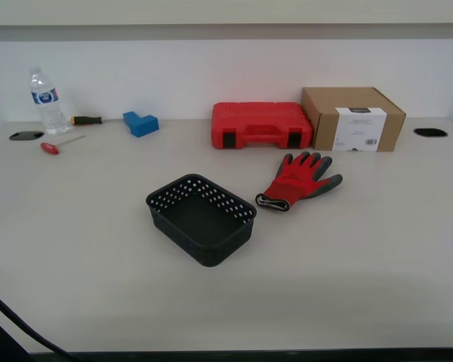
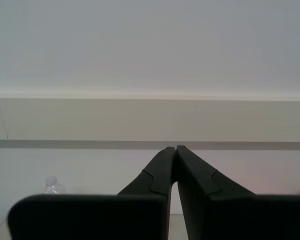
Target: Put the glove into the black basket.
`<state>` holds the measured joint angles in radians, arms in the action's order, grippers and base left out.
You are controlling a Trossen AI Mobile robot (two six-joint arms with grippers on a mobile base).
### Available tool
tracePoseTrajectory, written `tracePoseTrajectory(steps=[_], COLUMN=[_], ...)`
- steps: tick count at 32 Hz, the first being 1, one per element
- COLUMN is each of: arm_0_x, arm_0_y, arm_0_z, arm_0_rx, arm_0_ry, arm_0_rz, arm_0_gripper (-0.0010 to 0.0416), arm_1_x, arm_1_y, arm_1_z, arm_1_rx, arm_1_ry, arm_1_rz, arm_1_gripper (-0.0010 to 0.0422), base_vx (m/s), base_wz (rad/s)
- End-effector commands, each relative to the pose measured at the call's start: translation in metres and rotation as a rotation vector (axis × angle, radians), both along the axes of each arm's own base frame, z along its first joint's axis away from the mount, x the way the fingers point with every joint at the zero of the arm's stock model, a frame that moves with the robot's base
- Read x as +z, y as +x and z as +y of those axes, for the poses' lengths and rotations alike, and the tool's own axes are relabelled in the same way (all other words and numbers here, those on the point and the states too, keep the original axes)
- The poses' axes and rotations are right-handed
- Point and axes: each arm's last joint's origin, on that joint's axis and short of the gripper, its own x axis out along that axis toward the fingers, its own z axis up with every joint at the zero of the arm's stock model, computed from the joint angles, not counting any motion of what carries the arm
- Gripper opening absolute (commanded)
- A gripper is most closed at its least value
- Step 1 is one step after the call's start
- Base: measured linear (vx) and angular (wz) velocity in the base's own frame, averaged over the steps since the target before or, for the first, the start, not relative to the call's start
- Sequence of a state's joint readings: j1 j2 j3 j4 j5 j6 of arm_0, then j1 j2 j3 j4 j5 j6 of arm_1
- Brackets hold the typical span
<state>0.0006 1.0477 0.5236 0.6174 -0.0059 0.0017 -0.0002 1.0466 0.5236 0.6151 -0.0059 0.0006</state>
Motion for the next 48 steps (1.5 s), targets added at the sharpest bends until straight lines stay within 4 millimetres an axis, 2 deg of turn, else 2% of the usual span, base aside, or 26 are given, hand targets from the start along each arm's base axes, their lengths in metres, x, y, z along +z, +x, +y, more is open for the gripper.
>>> tracePoseTrajectory(steps=[1,18,24,29,40,44,48], arm_0_x=[0.000,0.000,-0.012,-0.035,-0.124,-0.134,-0.127], arm_0_y=[0.000,0.000,0.004,0.028,0.101,0.118,0.136], arm_0_z=[0.000,0.000,0.000,0.000,0.004,0.009,0.018], arm_0_rx=[-0.001,0.000,0.000,-0.004,0.023,0.081,0.212], arm_0_ry=[-0.002,-0.002,-0.003,0.002,0.062,0.075,0.150], arm_0_rz=[-0.003,0.005,0.130,0.324,0.687,0.706,0.687], arm_0_gripper=[0.0001,0.0001,0.0001,0.0001,0.0001,0.0001,0.0001], arm_1_x=[0.000,0.000,0.000,0.000,0.000,0.000,0.000], arm_1_y=[0.000,0.000,0.000,0.000,0.000,0.000,0.000], arm_1_z=[0.000,0.000,0.000,0.000,0.000,0.000,0.000], arm_1_rx=[0.000,0.001,0.001,0.001,0.001,0.001,0.001], arm_1_ry=[0.000,0.000,0.000,0.000,0.000,0.000,0.000], arm_1_rz=[-0.003,-0.003,-0.003,-0.003,-0.001,0.000,0.000], arm_1_gripper=[0.0000,0.0000,0.0000,0.0000,0.0000,0.0000,0.0000], base_vx=[0.000,0.000,0.000,0.000,0.000,0.000,0.000], base_wz=[0.000,0.000,0.000,0.000,0.000,0.000,0.000])
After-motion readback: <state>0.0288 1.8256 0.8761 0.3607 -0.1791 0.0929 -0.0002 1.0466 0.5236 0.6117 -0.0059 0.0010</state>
